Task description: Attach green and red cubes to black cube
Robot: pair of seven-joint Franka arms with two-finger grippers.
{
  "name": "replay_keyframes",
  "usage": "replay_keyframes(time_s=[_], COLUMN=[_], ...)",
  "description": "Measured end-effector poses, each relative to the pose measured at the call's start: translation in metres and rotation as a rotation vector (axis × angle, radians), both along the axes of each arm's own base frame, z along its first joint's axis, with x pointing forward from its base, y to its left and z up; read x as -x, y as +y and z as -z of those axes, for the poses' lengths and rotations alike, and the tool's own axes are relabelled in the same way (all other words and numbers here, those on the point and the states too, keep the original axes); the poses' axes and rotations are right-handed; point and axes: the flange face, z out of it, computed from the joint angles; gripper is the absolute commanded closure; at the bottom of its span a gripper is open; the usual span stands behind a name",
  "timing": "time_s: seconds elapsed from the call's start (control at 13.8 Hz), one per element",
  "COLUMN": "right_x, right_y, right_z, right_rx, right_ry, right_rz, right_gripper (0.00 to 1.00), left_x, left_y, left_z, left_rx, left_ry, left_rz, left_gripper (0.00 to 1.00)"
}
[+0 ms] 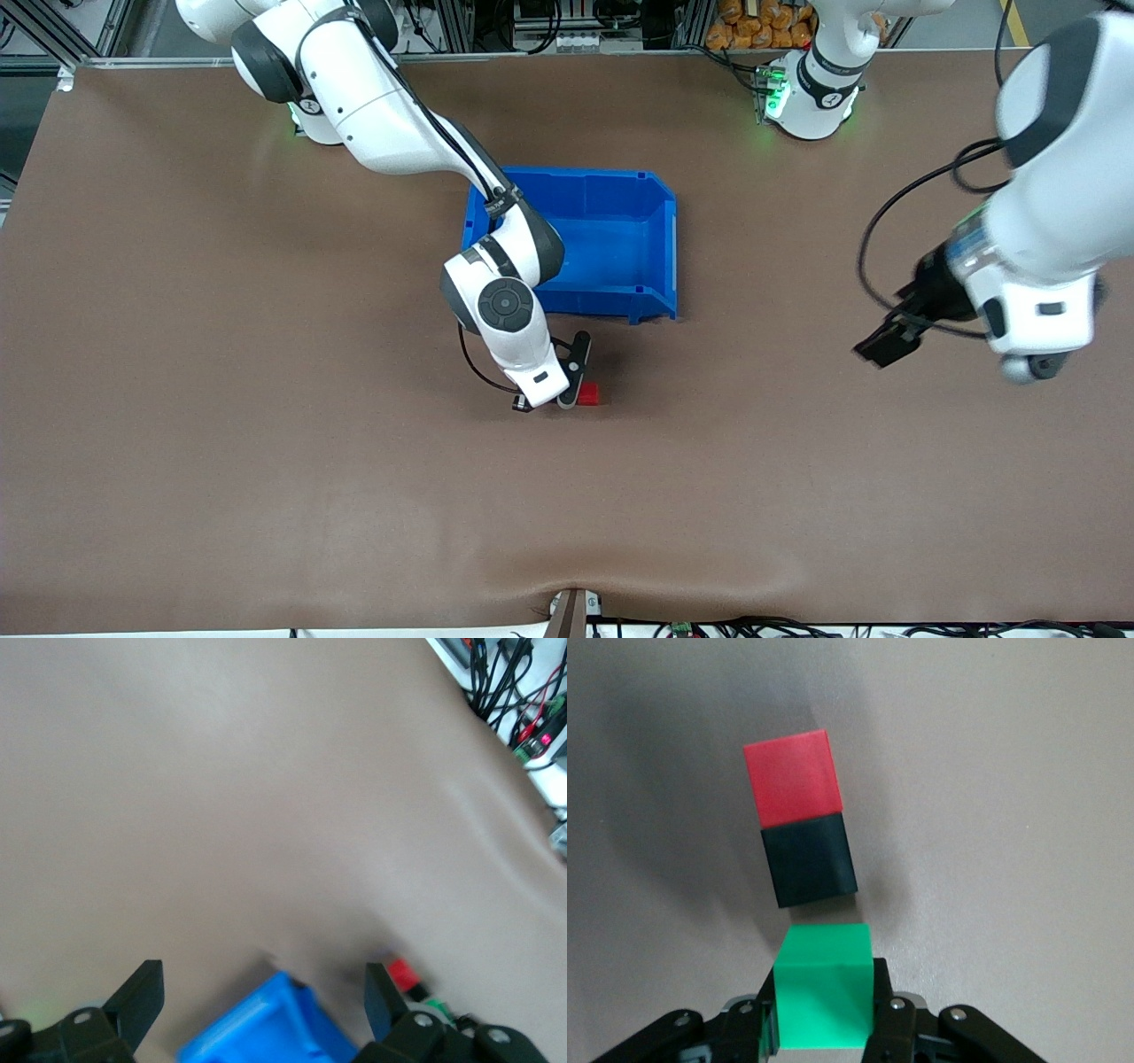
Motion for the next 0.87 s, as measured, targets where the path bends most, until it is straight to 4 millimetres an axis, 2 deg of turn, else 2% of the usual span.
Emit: replay_keyframes(time_s=[0.15,0.29,0.44,0.58,0.65,0.8,0.87], right_x=[0.0,0.001,0.002,0.004,0.006,0.011,0.013], right_y=[0.002,0.003,0.003,0.004,0.007,0.014,0.017], right_z=[0.005,0.01,0.014,0.017,0.018,0.023,0.022], right_rx=[0.011,0.019,0.022,0.024,0.025,0.021,0.018], right_ry=[-0.02,-0.024,-0.02,-0.017,-0.016,-0.019,-0.028], right_rz=[-0.017,-0.024,-0.025,-0.029,-0.03,-0.019,-0.018], right_gripper=[1.0,1.0,1.0,1.0,1.0,1.0,0.35], left_x=[0.013,0.026,0.04,0.049,0.052,0.057,0.064], left_y=[0.039,0.085,0.117,0.131,0.132,0.118,0.108], left_z=[-0.023,-0.043,-0.055,-0.059,-0.054,-0.045,-0.04], left_rx=[-0.01,-0.012,-0.007,-0.003,0.0,-0.009,-0.025], left_ry=[0.017,0.029,0.052,0.069,0.082,0.062,0.026], left_rz=[0.155,0.306,0.41,0.483,0.509,0.542,0.561], left_gripper=[0.0,0.0,0.0,0.0,0.0,0.0,0.0])
